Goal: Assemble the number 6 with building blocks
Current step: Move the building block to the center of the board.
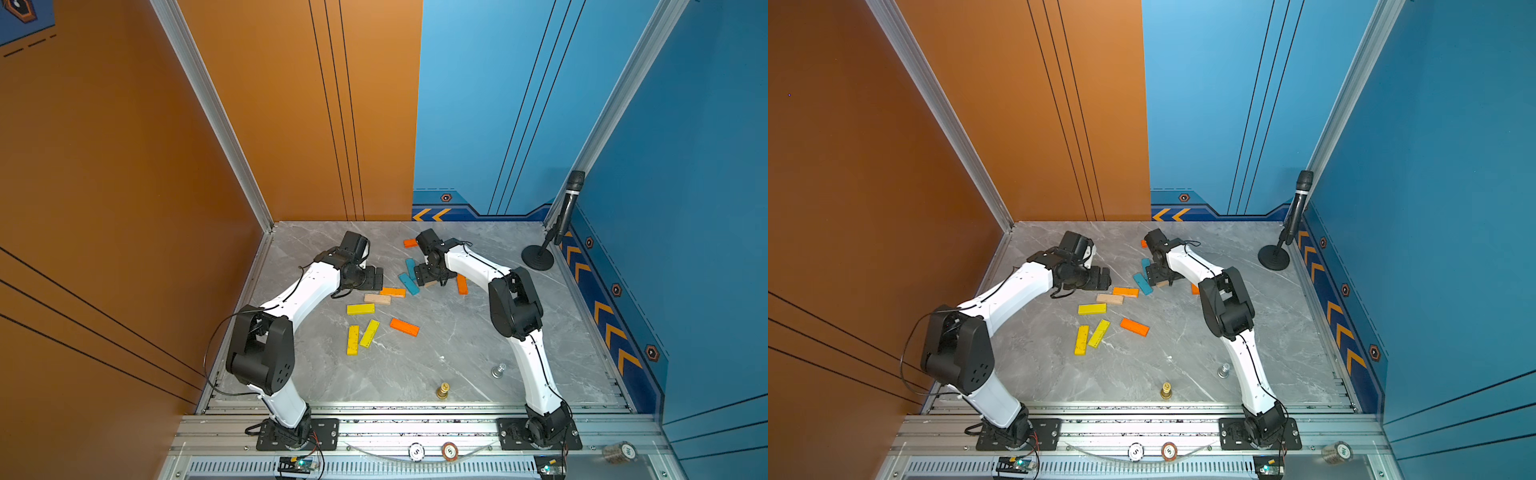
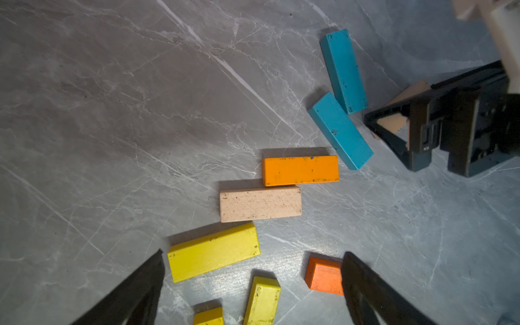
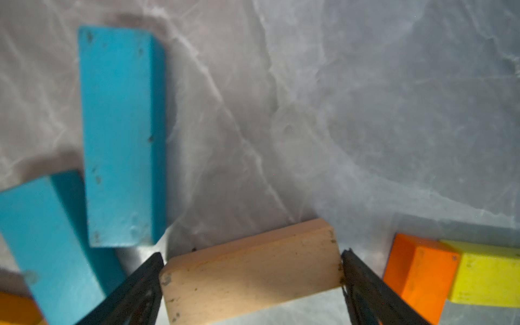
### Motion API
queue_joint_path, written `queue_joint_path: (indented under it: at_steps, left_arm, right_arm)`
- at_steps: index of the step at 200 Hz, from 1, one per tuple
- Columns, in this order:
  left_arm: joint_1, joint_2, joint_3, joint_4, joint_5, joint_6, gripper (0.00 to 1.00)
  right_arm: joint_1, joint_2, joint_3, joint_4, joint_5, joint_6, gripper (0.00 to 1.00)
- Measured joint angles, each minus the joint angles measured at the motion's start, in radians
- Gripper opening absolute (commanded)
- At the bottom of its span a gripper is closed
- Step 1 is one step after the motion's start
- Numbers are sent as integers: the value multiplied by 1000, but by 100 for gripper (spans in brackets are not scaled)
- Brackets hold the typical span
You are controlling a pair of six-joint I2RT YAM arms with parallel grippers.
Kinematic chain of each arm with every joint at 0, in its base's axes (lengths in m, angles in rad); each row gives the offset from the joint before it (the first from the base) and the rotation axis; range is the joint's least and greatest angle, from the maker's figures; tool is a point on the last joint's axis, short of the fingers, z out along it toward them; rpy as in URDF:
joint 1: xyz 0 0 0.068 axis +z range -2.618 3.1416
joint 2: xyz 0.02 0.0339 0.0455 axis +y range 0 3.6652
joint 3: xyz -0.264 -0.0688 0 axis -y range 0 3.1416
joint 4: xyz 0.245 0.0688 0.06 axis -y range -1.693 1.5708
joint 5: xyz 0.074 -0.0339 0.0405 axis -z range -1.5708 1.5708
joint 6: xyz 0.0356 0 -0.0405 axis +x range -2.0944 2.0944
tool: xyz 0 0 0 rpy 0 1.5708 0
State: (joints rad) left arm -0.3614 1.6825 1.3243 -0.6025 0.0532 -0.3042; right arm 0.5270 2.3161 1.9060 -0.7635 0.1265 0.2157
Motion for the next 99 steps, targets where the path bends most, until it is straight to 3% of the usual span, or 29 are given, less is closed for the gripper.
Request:
queue_joint_path:
  at_steps: [12,63,99]
  left_arm:
    - [0,-3,0,0,0,0,98]
    - [0,-25,0,0,0,0,98]
    - [0,-31,0,0,-1,0,98]
  right_arm:
    - [22,-14,-22,-5,-3,-11,100]
    - [54,-66,-56,-14,-46,-16,99]
    - [50,-152,-66,5,-42,74,98]
